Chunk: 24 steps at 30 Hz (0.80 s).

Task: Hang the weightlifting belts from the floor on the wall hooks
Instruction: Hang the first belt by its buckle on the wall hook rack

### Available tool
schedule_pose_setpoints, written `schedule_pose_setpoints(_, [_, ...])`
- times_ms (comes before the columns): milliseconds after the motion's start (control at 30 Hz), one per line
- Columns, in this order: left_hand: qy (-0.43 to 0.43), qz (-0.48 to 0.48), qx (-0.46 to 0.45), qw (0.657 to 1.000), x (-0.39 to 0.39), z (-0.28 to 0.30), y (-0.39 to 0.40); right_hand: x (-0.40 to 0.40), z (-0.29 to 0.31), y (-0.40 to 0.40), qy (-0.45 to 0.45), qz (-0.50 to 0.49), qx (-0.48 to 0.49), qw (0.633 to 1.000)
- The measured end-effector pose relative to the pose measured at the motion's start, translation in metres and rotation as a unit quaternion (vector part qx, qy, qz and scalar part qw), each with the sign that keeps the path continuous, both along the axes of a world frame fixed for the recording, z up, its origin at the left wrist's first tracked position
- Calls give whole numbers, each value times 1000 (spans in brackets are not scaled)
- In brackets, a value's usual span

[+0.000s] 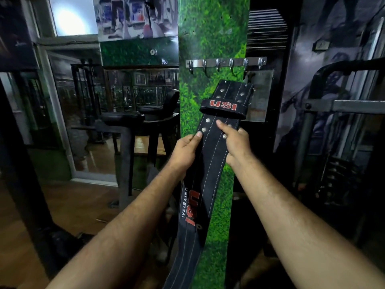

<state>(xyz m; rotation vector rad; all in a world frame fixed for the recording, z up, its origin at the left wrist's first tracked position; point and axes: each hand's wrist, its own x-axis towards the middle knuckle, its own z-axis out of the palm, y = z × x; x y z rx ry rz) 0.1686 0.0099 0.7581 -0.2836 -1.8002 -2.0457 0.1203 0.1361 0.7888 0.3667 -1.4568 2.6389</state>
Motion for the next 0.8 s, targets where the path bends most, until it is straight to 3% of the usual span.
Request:
schedule_pose_setpoints(367, [-11, 87, -17, 996, 17, -75, -1, -11, -10, -2, 23, -95, -5, 995])
schedule_pose_setpoints(633, [-51, 173, -122, 976, 21, -124, -16, -16, -24, 1, -8, -106, 5, 994])
schedule_pose_setpoints(700, [-73, 158, -144, 974, 16, -117, -20, -12, -17, 3, -35, -79, 4, 996])
schedule_pose_setpoints(800, [-47, 74, -90, 992, 11, -78, -14, -10, -12, 6, -67, -30, 58, 996])
